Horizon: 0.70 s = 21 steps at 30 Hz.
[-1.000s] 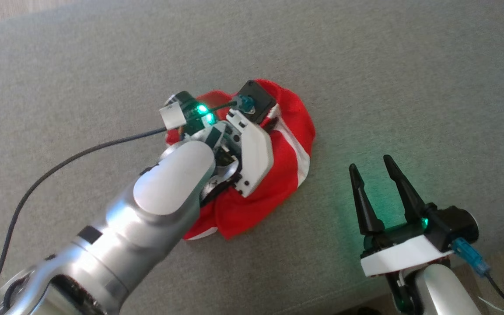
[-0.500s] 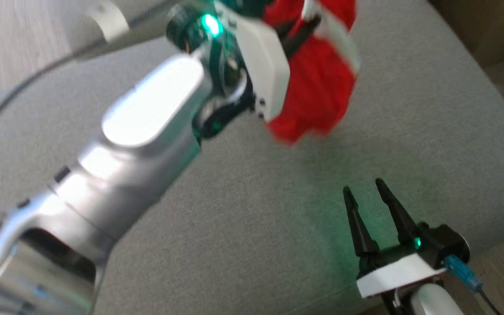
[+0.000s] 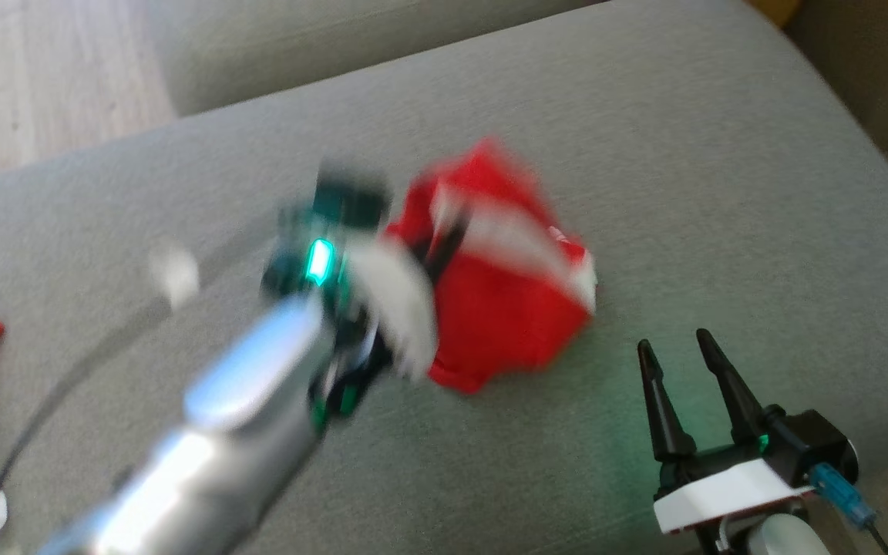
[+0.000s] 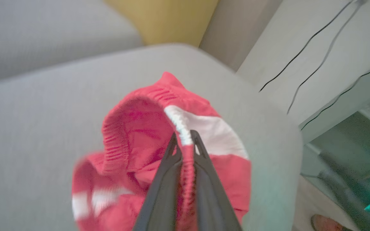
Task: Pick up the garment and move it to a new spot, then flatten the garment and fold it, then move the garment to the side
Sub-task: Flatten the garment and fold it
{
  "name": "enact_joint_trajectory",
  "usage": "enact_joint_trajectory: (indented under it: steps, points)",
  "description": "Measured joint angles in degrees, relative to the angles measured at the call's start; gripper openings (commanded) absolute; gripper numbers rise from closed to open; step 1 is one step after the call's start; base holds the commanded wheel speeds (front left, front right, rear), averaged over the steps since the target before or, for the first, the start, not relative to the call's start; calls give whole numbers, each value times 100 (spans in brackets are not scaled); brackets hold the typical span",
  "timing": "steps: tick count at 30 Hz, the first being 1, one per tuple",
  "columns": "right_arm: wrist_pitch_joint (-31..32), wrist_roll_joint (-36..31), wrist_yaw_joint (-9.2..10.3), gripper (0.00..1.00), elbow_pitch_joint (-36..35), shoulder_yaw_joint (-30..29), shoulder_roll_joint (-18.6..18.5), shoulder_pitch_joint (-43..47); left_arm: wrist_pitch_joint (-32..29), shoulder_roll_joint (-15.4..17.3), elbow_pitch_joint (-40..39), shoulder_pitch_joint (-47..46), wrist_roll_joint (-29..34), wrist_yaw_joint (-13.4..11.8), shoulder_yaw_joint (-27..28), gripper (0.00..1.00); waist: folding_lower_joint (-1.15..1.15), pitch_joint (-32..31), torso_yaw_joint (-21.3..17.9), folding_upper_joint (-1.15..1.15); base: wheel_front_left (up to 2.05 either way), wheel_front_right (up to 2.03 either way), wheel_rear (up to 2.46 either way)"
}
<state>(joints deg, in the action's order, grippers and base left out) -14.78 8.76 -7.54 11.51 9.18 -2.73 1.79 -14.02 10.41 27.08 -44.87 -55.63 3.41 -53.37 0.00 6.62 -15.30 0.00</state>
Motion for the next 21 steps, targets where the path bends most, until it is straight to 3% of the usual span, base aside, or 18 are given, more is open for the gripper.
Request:
enact_joint_trajectory:
  steps: [4,7,8,9,13,21]
  points:
    - [0,-30,0,100,-38,-29,4,-6,337,159,127,1014,20,-124,-188,0,0,147,166,0,0,0,0]
    - [0,-68,0,100,-48,-77,4,-8,538,113,1,1380,20,-146,-274,45,0,219,309,0,0,0,0]
    - [0,-82,0,100,-48,-92,3,-9,589,98,-59,1432,20,-144,-292,66,0,236,355,0,0,0,0]
    - [0,-87,0,100,-48,-100,4,-10,646,88,-143,1485,-11,-129,-291,98,0,249,399,0,0,0,0]
    - [0,-89,0,100,-44,-98,4,-10,886,86,-411,1606,5,-93,-337,100,0,248,536,0,0,0,0]
    - [0,-124,0,100,-27,-60,4,-10,1250,278,-935,1672,333,-543,-352,100,0,165,547,0,0,0,0]
